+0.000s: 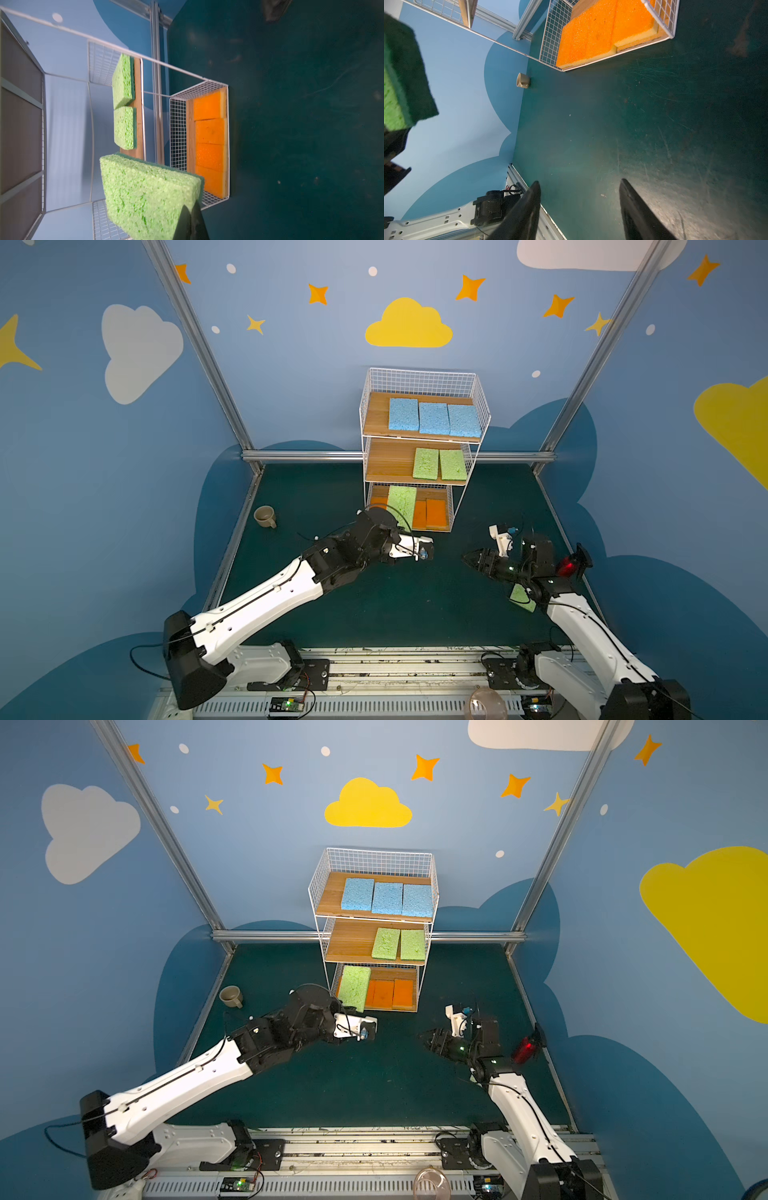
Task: Place and organize the cleaning sponges onto the shelf
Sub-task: 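Carry the held light-green sponge up to the middle shelf board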
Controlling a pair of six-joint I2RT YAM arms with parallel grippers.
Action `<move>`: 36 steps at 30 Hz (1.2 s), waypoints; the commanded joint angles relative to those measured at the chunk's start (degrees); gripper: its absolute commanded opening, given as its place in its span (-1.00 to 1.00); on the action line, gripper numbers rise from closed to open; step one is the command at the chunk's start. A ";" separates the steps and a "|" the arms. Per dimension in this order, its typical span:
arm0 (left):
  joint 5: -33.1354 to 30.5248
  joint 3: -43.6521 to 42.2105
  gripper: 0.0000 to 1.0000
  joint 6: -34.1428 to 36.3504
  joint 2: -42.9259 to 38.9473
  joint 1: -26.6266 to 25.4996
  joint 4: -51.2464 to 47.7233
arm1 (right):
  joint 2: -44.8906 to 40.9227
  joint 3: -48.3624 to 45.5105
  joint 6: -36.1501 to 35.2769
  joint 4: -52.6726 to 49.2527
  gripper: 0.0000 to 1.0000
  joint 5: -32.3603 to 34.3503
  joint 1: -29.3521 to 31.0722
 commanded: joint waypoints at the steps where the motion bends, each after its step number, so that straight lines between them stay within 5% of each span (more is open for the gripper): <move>1: 3.22 4.53 -0.94 2.31 3.43 3.25 -0.24 | -0.75 -1.75 0.92 2.04 0.20 -1.31 -0.13; 10: 8.98 18.18 -0.94 3.32 14.87 9.21 -4.78 | 1.69 -2.31 1.74 3.76 0.19 -2.50 0.10; 36: 14.60 32.62 -0.94 8.26 27.61 16.52 -8.05 | 8.05 -0.39 0.36 3.82 0.19 -4.53 0.40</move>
